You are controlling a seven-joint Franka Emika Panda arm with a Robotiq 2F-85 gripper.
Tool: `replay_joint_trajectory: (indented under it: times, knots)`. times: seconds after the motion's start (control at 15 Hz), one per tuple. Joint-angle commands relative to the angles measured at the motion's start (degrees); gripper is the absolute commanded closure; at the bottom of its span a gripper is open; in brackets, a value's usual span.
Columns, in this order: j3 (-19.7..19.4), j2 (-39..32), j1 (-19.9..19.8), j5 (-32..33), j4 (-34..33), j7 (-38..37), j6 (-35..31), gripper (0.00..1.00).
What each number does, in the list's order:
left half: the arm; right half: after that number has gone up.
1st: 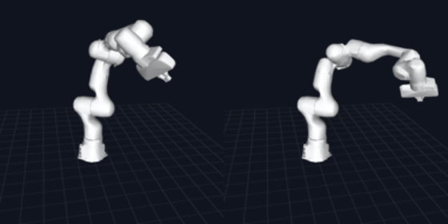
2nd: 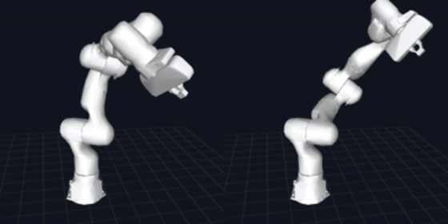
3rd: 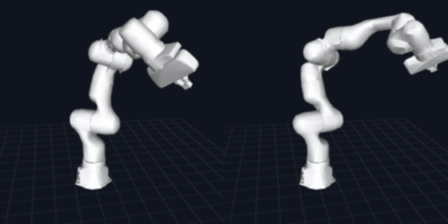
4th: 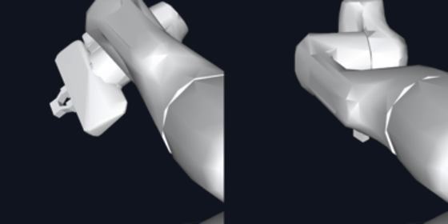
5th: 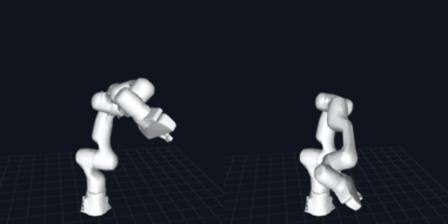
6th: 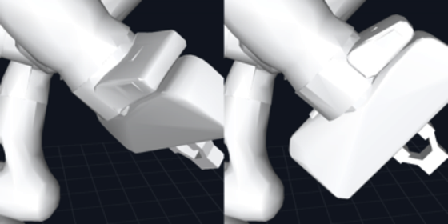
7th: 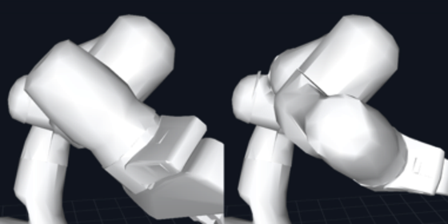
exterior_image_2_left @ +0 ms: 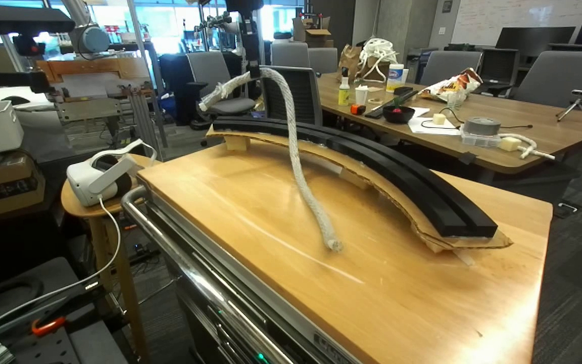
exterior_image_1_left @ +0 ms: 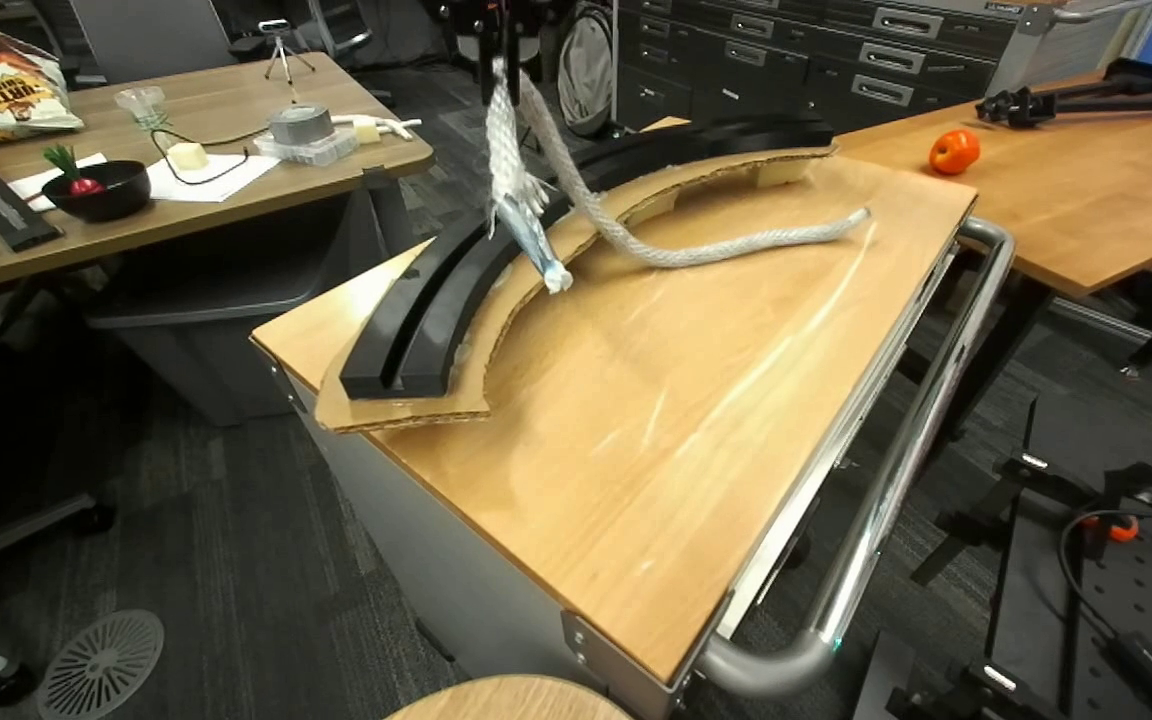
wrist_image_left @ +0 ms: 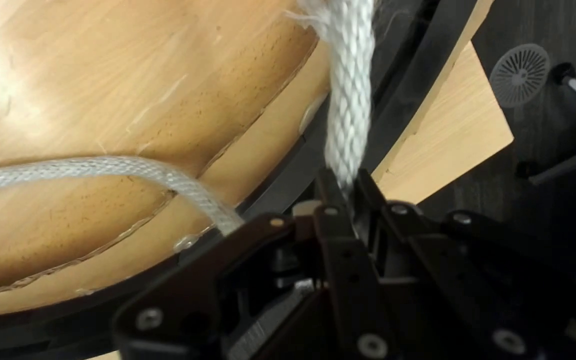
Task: Align the rope with the black object
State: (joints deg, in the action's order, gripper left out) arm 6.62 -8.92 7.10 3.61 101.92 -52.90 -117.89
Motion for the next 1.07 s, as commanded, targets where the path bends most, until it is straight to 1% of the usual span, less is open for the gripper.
replay_joint_trajectory:
  times: [0.0,0.2,0.33,0.47,0.6,0.87,1.0]
  knots:
    - [-0.9,-10.3,0.0,-3.7,-14.2,5.8,7.9,0.97]
    - [-1.0,-16.1,-0.8,-10.6,-22.2,9.8,13.3,0.97]
    - [-1.4,-19.1,-1.2,-14.2,-26.3,10.1,16.4,0.97]
    - [-1.8,-21.1,-1.6,-17.4,-28.8,8.9,17.9,0.97]
    - [-2.0,-22.5,-1.7,-20.3,-29.8,6.9,17.6,0.97]
    - [-2.4,-24.4,-1.3,-25.0,-28.1,1.5,14.1,0.97]
    - [-2.9,-25.4,-0.3,-24.7,-27.4,-2.2,13.5,0.97]
